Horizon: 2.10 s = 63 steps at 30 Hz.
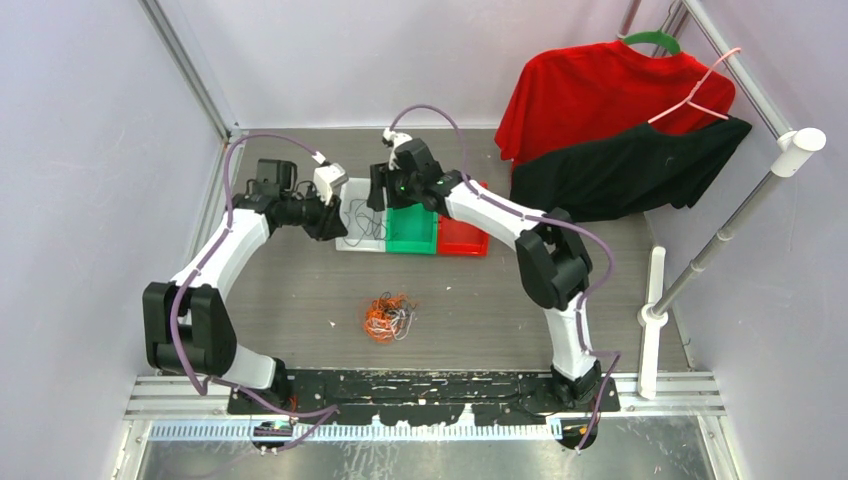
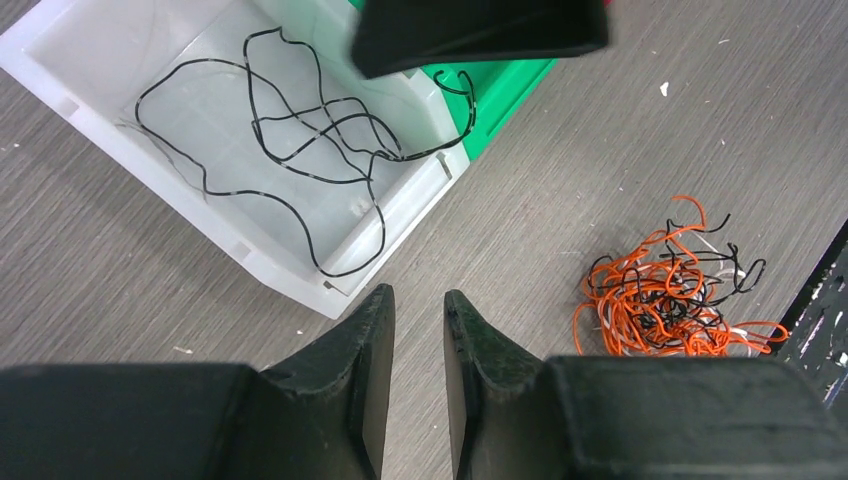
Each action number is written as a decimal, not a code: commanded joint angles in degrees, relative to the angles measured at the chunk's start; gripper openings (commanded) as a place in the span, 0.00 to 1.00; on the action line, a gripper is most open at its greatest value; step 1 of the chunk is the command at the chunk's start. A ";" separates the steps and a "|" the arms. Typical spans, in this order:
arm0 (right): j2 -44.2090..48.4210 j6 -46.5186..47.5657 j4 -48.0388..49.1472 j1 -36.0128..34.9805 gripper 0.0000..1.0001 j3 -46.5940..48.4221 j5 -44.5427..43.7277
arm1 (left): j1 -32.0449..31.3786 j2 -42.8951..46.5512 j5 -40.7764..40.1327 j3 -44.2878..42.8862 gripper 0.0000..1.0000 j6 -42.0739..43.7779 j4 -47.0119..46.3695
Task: Untangle the cables
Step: Place the cable in the bin, then untie the cable.
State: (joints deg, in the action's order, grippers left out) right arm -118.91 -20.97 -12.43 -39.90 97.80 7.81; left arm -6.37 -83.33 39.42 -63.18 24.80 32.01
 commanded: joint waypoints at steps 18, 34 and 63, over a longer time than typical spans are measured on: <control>10.96 2.11 10.01 -5.24 0.46 -17.17 -3.65 | 3.64 1.62 1.28 -6.59 0.22 -5.99 3.54; 2.82 7.34 8.00 -6.95 0.10 -5.10 -9.85 | 3.95 3.27 1.51 -3.71 0.21 -5.38 2.85; 40.57 -14.19 13.96 -18.37 0.53 -53.91 -15.48 | 5.26 9.61 4.29 -4.90 0.66 12.35 28.35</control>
State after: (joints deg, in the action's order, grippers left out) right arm -80.60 -26.04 -4.27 -56.82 50.85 -5.19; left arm -1.37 -76.86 42.13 -65.78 32.05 55.55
